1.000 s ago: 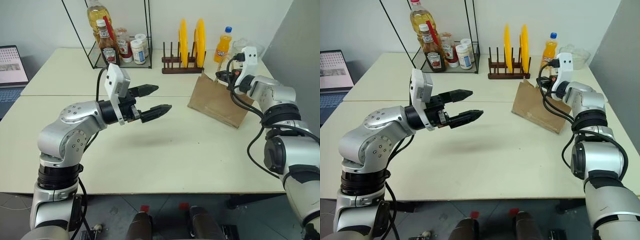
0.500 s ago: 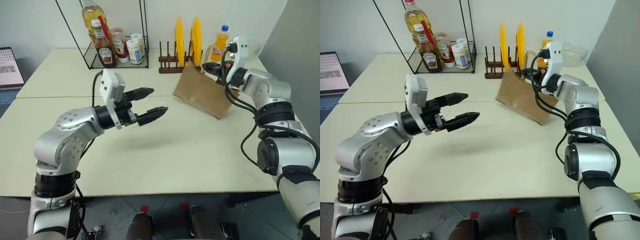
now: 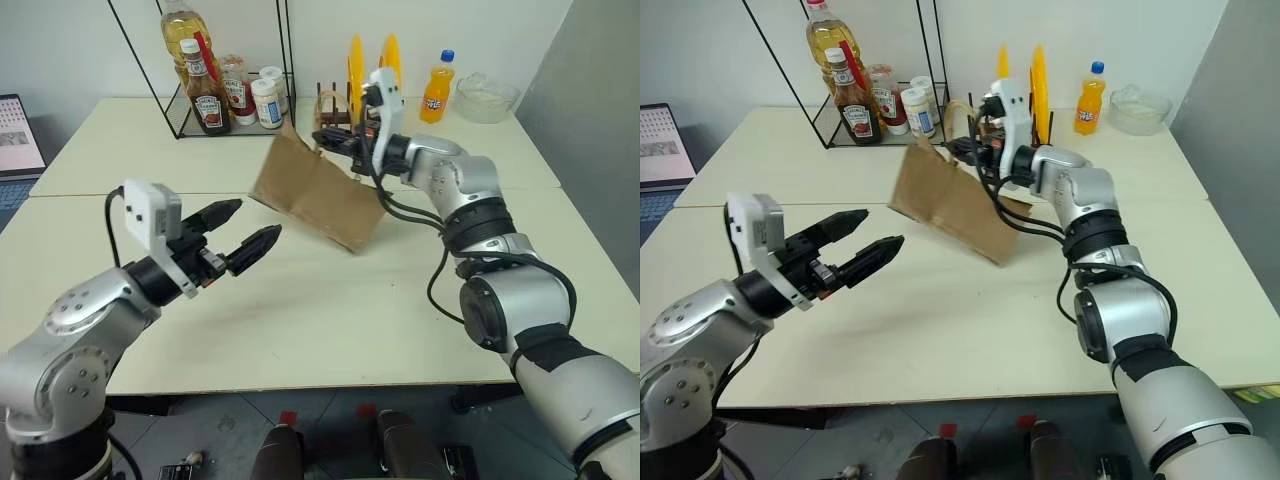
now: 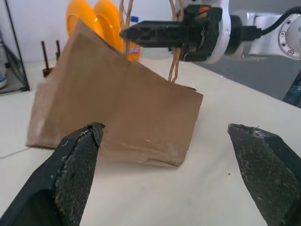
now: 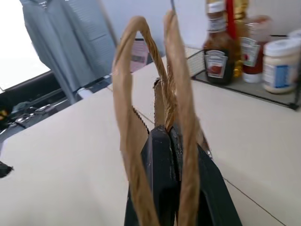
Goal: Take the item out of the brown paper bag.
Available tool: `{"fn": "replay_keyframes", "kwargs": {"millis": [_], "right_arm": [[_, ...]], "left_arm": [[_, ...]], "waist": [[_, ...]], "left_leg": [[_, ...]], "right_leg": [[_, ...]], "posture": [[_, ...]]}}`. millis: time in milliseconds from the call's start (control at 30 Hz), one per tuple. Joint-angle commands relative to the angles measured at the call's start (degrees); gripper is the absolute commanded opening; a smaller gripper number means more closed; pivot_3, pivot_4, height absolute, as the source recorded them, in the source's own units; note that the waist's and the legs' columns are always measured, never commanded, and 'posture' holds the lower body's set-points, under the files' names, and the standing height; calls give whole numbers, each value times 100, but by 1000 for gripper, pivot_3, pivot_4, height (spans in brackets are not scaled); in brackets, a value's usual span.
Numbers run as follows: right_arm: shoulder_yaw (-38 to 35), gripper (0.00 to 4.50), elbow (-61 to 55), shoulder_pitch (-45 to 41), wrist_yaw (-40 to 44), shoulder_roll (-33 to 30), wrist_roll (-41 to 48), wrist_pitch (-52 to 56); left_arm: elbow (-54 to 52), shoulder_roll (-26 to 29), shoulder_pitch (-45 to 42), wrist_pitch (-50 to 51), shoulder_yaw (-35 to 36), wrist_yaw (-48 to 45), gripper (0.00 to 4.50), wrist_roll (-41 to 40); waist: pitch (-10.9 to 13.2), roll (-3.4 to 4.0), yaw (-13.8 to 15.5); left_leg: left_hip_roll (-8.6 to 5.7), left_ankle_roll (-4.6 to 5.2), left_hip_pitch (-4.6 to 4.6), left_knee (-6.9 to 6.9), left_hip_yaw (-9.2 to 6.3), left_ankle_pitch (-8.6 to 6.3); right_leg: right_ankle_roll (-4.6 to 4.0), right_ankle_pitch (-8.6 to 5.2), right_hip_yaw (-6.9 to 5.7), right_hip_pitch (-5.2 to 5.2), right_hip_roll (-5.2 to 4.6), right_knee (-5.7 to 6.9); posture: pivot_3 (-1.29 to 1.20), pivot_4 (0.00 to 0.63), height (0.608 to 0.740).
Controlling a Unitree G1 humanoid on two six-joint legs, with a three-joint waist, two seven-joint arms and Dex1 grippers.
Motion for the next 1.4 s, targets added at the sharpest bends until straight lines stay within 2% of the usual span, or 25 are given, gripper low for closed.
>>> {"fn": "replay_keyframes", "kwargs": {"millis": [33,367,633,833,933,1100,1300,1400], "right_arm": [[82,27,-3,-270,325,134,-17,-305],[490,27,621,-283,618,575,-445,-1104],[396,27,1208,-428,-334,1054,-761,-1913],[418,27,1408,-434,-742,1293,-974,-2311],[409,572,1438,-396,-843,1349,-1014,-2338],[516,2289,1186,-207,-457,1142,-1126,-2308],[784,4438,-109,393,226,520,-1136,-1834],[914,4438,-1023,803,459,163,-1084,-1383]], "left_arm": [[-420,75,246,-75,379,258,4500,-263],[-712,78,915,-328,577,660,4500,-384],[-305,15,1323,-915,822,577,4500,82],[-53,-91,1271,-1383,633,585,4500,505],[42,-120,1140,-1448,490,582,4500,555],[183,-9,1008,-1379,304,376,4500,462],[827,574,617,-1331,395,-145,4500,494],[1265,1014,409,-1289,361,-608,4500,544]], "waist": [[0,-1,15],[0,-2,10],[0,-3,5],[0,-6,10],[-1,-8,9],[-1,-9,7],[-2,-11,13],[-2,-11,0]], "left_leg": [[0,0,0,1,-2,0],[0,0,1,1,-4,0],[1,0,2,-2,-3,0],[1,0,1,-1,-3,0],[1,0,1,-1,-3,0],[1,0,2,-2,-3,0],[1,0,2,-1,-6,0],[3,0,2,-8,-10,0]], "right_leg": [[0,0,-2,0,0,0],[0,0,-4,1,0,0],[-1,0,-5,1,1,0],[-1,0,-4,1,1,-2],[-1,0,-4,1,1,-1],[-1,0,-4,1,1,0],[-1,0,-7,1,1,1],[-1,0,-11,1,2,0]], "posture": [[0,150,740],[0,150,740],[0,150,740],[0,150,740],[0,150,740],[0,150,740],[0,150,740],[0,150,740]]}}
